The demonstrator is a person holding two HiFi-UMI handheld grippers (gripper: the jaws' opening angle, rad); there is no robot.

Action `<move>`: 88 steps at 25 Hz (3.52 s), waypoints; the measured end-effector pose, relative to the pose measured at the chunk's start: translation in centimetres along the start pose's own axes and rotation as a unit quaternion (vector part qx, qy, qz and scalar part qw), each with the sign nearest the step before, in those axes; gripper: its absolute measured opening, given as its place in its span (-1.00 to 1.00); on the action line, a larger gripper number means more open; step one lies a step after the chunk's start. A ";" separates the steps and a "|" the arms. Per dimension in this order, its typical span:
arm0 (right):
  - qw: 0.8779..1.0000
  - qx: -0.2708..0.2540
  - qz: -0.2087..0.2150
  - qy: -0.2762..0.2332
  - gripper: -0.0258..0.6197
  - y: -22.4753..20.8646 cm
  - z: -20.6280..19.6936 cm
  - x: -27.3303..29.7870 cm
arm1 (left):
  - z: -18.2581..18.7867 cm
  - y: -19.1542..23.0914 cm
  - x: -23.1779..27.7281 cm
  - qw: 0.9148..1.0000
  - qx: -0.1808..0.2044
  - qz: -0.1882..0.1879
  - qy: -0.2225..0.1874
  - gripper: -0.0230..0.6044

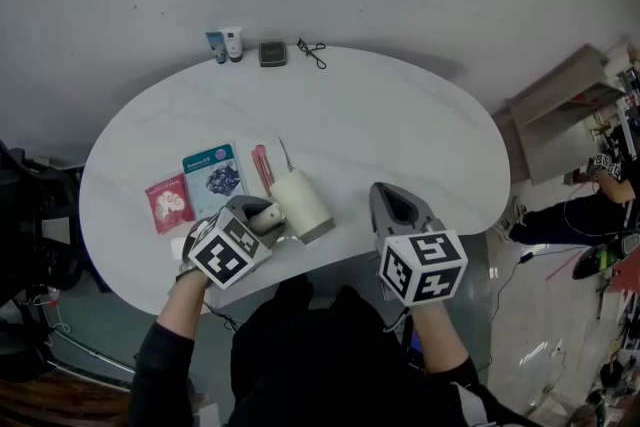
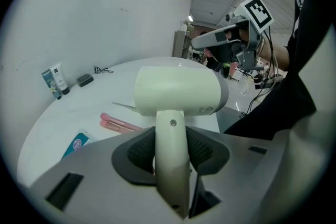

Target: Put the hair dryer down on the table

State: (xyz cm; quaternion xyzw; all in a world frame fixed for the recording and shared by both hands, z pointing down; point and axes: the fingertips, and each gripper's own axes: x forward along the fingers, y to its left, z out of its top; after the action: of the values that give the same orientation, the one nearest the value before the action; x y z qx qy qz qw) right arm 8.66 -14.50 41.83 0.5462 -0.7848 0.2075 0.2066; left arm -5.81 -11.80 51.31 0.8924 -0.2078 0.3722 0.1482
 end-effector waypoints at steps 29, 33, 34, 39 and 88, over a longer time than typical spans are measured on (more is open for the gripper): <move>0.992 -0.035 0.071 0.094 -0.92 2.2 -3.0 3.2 | -0.6 -1.0 5.4 0.996 0.027 -0.055 0.064 -0.40; 0.989 -0.047 0.088 0.110 -0.92 2.9 -3.3 3.8 | -0.3 -0.8 5.7 0.996 0.033 -0.055 0.068 -0.40; 0.988 -0.048 0.091 0.112 -0.92 3.0 -3.4 3.9 | -0.3 -0.8 5.7 0.996 0.034 -0.054 0.068 -0.40; 0.987 -0.050 0.099 0.119 -0.92 3.3 -3.7 4.2 | -0.3 -0.7 5.9 0.995 0.049 -0.044 0.072 -0.40; 0.979 -0.096 0.137 0.121 -0.92 4.4 -3.1 3.4 | 5.0 2.5 -5.3 0.973 -0.120 0.073 -0.186 -0.87</move>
State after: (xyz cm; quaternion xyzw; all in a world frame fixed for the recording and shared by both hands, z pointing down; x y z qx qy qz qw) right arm 3.77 -14.04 45.86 0.3825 -0.8374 0.2222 0.3210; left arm -7.38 -14.68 44.35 0.9040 -0.3396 0.1824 0.1850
